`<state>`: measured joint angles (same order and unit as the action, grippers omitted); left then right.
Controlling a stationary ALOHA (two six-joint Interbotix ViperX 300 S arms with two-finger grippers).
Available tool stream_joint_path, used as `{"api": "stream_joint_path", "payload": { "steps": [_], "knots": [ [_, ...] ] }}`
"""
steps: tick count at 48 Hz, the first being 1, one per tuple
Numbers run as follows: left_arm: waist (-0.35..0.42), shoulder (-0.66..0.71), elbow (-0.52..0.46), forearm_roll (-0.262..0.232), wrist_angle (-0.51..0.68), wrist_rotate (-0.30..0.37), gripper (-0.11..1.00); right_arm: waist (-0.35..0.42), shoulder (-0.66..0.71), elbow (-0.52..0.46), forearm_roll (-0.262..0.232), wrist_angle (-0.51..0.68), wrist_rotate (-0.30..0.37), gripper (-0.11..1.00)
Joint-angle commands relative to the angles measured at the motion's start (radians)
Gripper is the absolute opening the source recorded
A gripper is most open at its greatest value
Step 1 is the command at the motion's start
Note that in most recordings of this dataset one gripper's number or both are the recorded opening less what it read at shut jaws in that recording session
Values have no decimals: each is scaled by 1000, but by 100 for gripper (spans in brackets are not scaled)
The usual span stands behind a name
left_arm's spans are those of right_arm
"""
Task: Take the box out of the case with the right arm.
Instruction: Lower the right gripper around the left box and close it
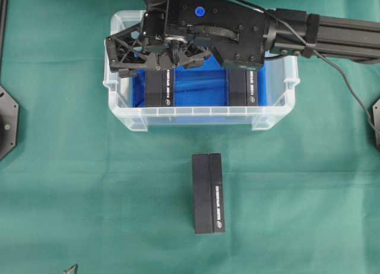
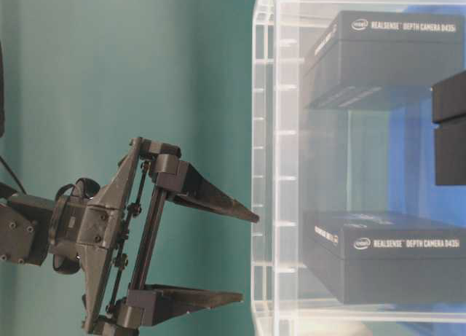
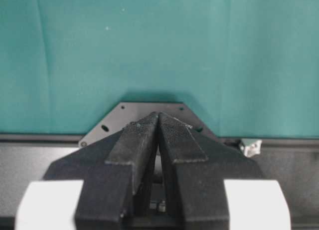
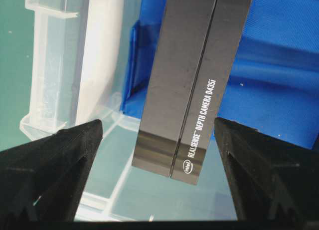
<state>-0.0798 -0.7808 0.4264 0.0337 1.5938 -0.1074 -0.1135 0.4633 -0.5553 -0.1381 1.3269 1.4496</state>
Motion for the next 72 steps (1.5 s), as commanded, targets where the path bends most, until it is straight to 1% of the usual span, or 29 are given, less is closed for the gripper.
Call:
{"api": "stream_joint_path", "payload": {
  "steps": [1, 16, 26, 30, 34, 40, 48, 65, 72],
  "knots": [
    [-2, 5, -17, -2, -2, -2, 0, 3, -25, -12, -2, -6, -3, 94],
    [-2, 6, -18, -2, -3, -2, 0, 3, -25, 21, -2, -21, -3, 94],
    [-2, 6, -18, -2, -3, -2, 0, -3, -25, 87, 2, -98, -3, 94],
    [-2, 6, -18, -2, -3, -2, 0, -6, -25, 120, 14, -120, -3, 94],
    [-2, 6, -18, -2, -3, -2, 0, -9, -25, 149, 15, -137, -3, 94],
    [-2, 8, -18, 0, -6, -2, 0, -15, -20, 172, 15, -167, -5, 94],
    [-2, 12, -18, -2, -8, -2, 0, -18, -2, 176, 18, -213, -6, 94],
    [-2, 15, -20, 0, -8, -2, 0, -26, 23, 176, 18, -218, -6, 94],
    [-2, 15, -20, -2, -8, -2, 0, -29, 34, 176, 26, -219, -6, 94]
  ]
}}
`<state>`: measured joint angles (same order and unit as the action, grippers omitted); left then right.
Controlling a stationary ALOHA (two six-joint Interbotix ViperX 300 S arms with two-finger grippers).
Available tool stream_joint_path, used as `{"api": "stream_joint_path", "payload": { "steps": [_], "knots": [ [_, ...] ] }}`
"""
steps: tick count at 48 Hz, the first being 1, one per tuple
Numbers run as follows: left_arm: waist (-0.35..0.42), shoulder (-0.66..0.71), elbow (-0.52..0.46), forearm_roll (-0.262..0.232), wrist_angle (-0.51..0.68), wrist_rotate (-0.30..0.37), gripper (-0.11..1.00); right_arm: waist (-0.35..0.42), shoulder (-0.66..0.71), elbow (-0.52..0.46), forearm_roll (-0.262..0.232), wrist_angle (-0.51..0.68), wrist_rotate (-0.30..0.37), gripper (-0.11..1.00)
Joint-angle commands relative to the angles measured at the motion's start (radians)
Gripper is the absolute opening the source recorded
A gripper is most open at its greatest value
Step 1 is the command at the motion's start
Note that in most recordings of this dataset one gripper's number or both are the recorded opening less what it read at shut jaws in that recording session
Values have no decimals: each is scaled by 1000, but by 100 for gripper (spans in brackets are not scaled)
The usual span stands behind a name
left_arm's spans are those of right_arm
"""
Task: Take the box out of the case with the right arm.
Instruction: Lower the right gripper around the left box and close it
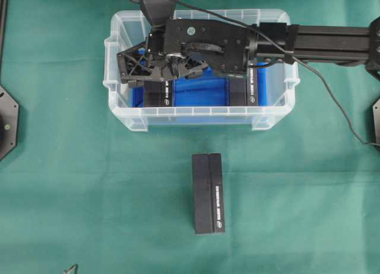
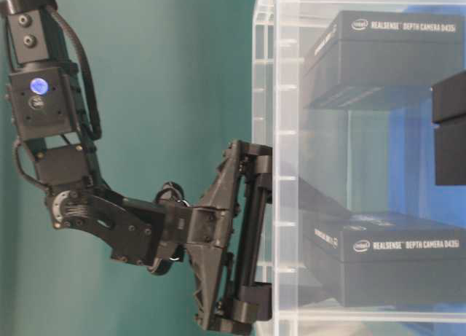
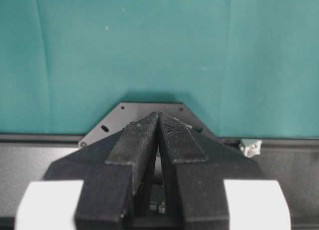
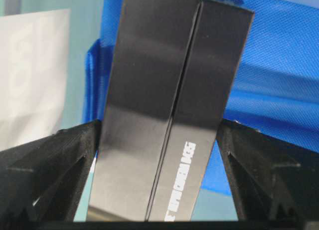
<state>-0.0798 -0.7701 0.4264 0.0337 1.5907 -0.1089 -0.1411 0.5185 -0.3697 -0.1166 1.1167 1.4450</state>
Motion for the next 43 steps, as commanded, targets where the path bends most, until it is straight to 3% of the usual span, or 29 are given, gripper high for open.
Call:
{"api": "stream_joint_path", "payload": {
  "steps": [1, 22, 26, 31, 43],
  "knots": [
    [-2, 5, -20, -2, -5, 0, 0, -2, -21, -11, 5, -9, -2, 94],
    [-2, 5, -20, -2, -5, 0, 0, -3, -20, -9, 34, -2, 6, 93],
    [-2, 5, -20, -2, -5, 0, 0, -3, -20, -9, 35, 5, 9, 88],
    [-2, 5, -20, -2, -5, 0, 0, -3, -20, -11, 35, 6, 21, 72],
    [-2, 5, -20, -2, -5, 0, 0, -2, -20, -12, 44, 6, 28, 72]
  ]
}}
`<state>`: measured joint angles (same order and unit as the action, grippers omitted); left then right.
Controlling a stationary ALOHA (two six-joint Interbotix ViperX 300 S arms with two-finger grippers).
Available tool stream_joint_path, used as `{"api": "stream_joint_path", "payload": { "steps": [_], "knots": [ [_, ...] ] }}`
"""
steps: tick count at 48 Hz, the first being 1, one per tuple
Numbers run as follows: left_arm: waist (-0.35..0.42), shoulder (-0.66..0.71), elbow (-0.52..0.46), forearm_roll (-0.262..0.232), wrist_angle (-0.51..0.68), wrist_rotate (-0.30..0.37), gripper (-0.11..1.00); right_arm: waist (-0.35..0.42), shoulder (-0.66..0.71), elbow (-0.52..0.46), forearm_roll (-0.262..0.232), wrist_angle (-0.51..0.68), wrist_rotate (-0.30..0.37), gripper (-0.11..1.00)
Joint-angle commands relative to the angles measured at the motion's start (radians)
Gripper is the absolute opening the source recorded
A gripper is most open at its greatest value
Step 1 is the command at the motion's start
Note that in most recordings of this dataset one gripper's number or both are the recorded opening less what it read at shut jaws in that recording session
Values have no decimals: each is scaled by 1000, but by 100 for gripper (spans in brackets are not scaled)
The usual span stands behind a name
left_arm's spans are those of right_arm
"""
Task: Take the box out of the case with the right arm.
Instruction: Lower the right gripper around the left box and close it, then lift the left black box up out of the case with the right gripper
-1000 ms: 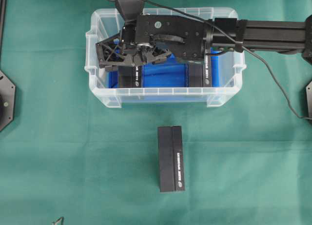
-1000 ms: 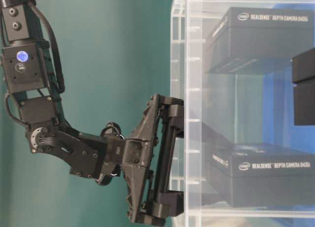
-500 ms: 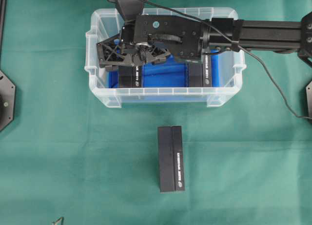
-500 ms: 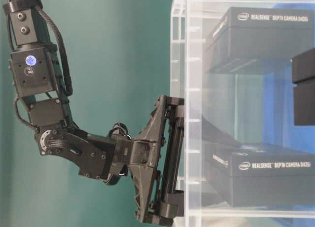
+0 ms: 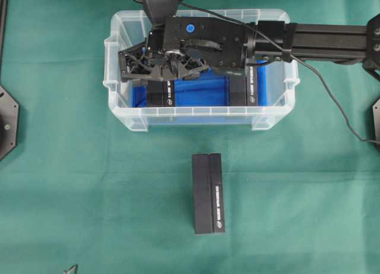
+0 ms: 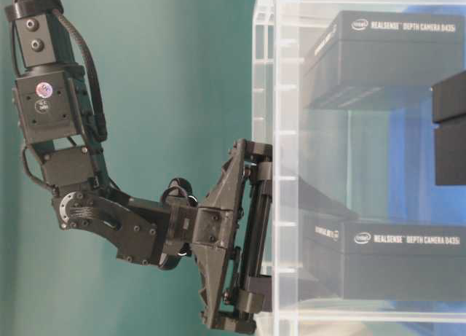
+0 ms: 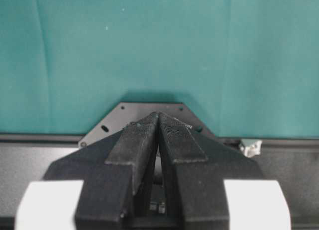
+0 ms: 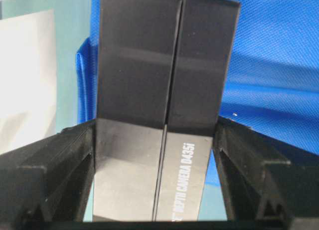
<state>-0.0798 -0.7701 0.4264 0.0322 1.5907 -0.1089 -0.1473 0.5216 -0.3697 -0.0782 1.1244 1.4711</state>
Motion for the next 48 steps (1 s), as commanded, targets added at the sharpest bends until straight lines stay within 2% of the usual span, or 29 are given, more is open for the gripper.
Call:
{"api": "stream_joint_path", "payload": {
  "steps": [1, 10, 17, 30, 48],
  "knots": [
    [-2, 5, -20, 0, -5, 0, 0, 5, -23, -12, 6, -2, 2, 72],
    [-2, 5, -20, 0, -5, 0, 0, 6, -25, -23, 6, 3, 2, 72],
    [-2, 5, -20, 0, -5, 0, 0, 6, -26, -66, 6, 61, 2, 71],
    [-2, 3, -21, 0, -5, 0, 0, 9, -35, -215, 6, 253, 2, 69],
    [-3, -8, -21, 0, -5, 0, 0, 21, -35, -440, -9, 454, 3, 68]
  ]
}}
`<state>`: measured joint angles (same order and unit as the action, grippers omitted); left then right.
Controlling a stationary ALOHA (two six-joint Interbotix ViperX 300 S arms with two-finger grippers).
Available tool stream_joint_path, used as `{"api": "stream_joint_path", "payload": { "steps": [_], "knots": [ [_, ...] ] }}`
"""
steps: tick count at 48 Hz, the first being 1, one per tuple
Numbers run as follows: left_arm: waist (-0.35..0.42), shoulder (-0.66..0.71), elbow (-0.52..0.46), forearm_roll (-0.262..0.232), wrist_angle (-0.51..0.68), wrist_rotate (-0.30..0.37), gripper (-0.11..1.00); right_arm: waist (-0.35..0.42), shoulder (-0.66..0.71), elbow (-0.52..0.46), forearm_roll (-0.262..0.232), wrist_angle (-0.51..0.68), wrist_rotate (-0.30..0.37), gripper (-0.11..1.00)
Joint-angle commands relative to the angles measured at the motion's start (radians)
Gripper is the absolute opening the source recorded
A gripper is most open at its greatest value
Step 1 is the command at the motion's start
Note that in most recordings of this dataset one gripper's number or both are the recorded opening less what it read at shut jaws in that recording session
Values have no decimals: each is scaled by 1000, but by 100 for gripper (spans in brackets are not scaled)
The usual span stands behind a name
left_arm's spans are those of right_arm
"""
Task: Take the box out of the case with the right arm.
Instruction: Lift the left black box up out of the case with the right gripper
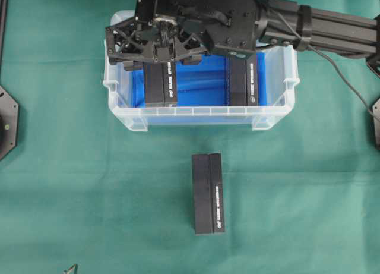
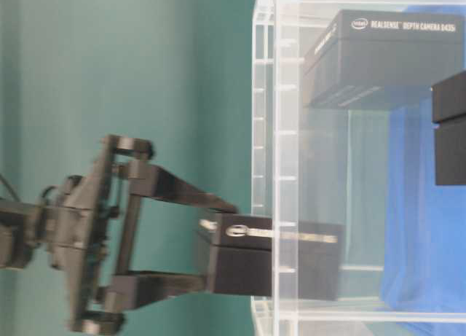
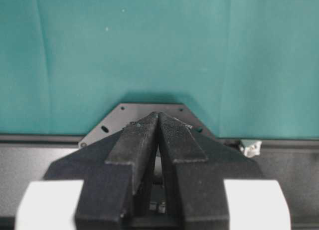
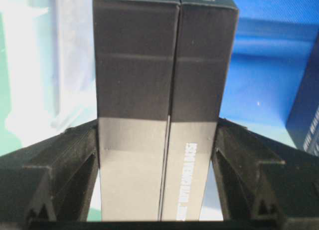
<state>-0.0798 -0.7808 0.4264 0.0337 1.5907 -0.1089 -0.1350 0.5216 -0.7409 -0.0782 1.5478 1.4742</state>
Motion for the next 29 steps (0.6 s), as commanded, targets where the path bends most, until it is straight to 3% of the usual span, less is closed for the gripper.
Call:
{"api": "stream_joint_path", "payload": {
  "steps": [1, 17, 29],
  "knots": [
    [-2, 3, -21, -2, -5, 0, 0, 9, -35, -80, -11, 40, 0, 68],
    [-2, 2, -21, -2, -5, 0, 0, 20, -35, -218, -46, 132, 0, 68],
    [-2, 2, -21, -2, -5, -2, 0, 21, -35, -238, -48, 143, 0, 68]
  ]
}}
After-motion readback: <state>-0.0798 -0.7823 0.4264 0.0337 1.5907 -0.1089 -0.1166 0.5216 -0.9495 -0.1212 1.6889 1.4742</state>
